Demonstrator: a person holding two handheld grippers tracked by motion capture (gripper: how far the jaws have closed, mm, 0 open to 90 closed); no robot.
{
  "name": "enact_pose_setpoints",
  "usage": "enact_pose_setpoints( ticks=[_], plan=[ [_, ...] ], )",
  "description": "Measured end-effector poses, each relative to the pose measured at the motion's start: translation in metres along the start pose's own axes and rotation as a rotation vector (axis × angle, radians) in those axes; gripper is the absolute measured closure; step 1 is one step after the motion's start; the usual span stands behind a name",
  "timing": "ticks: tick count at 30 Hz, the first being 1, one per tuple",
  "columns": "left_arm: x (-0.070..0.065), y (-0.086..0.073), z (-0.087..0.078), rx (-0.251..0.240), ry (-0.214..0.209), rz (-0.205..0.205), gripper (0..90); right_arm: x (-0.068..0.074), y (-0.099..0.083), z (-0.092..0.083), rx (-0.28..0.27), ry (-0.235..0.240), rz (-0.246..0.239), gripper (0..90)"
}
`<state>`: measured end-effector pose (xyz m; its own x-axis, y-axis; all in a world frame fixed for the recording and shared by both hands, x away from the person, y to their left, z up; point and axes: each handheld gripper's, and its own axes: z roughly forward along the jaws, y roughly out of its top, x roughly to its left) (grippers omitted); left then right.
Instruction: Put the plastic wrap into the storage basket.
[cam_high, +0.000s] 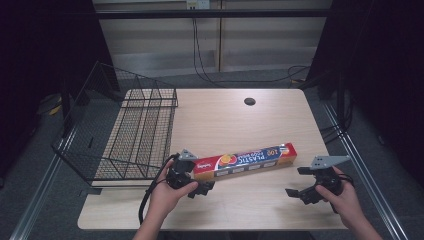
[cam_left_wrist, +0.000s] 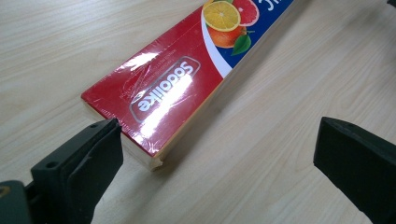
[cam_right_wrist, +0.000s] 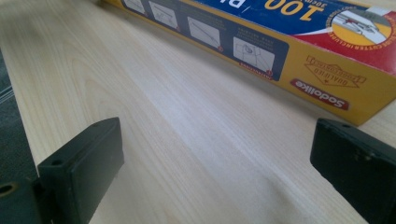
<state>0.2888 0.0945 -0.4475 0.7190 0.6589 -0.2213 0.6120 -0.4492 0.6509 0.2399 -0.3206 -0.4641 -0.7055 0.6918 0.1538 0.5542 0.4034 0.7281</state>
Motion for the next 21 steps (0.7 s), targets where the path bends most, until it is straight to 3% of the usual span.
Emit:
enact_pose_setpoints(
  ticks=[5,9,14,17,21],
  plan=[
    [-0.002,0.003,0.001,0.007,-0.015,0.009,1.4,0.001,-0.001,-0.002,-0.009,0.003,-0.002,2.6],
    [-0.005,0.006,0.004,0.012,-0.064,0.064,0.0,0.001,-0.002,-0.003,-0.008,0.015,-0.009,2.7],
    [-0.009,0.013,0.010,-0.002,-0.111,0.055,0.0,0.002,-0.003,-0.005,-0.009,0.023,-0.009,2.8],
    [-0.013,0.022,0.012,-0.027,-0.110,0.058,0.0,0.002,-0.005,-0.007,-0.027,0.035,-0.001,2.7],
    [-0.016,0.035,0.018,0.002,-0.098,0.080,0.0,0.003,-0.005,-0.008,-0.026,0.037,-0.012,2.7]
  ],
)
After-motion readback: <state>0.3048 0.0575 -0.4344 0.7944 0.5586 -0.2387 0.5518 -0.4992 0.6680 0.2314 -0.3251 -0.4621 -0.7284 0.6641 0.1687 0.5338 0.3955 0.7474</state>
